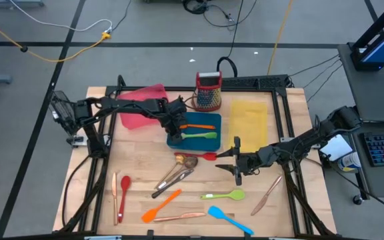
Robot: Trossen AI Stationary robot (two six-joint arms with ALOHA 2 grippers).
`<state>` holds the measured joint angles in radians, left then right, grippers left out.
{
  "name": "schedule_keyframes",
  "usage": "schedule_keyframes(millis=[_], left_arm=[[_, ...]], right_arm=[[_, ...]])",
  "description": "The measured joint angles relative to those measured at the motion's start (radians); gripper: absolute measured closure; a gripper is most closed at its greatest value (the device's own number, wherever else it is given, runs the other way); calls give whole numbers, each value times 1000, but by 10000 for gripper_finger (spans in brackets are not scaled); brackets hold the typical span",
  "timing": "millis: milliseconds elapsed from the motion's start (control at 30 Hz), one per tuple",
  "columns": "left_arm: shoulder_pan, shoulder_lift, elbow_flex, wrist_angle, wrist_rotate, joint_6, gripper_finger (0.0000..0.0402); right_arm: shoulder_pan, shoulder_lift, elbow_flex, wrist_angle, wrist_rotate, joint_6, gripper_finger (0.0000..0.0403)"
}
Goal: Pick & Place Kitchen Items
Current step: Put the green spatula into the blue bin
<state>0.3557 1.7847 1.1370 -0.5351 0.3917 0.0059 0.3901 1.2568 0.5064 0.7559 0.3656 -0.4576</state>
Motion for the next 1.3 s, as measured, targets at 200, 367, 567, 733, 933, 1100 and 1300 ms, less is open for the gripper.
schedule_keyframes(millis=[200, 367, 567, 733, 933, 1100, 1300], left_arm=[[0, -1, 0, 14, -109, 53, 364], [-3, -2, 0, 15, -163, 165, 364], [-12, -2, 0, 18, -281, 289, 364], [-18, -2, 0, 27, -322, 329, 354], [-17, -2, 0, 54, -310, 334, 337], [-17, 15, 0, 86, -306, 333, 335], [-16, 73, 1, 73, -307, 332, 335]], right_arm=[[0, 0, 0, -2, 0, 0, 243], [0, 0, 0, -3, 0, 0, 243], [0, 0, 0, -5, 0, 0, 243], [0, 0, 0, -5, 0, 0, 243], [0, 0, 0, -5, -1, 0, 243], [0, 0, 0, -5, -1, 0, 243], [0, 0, 0, -6, -3, 39, 243]])
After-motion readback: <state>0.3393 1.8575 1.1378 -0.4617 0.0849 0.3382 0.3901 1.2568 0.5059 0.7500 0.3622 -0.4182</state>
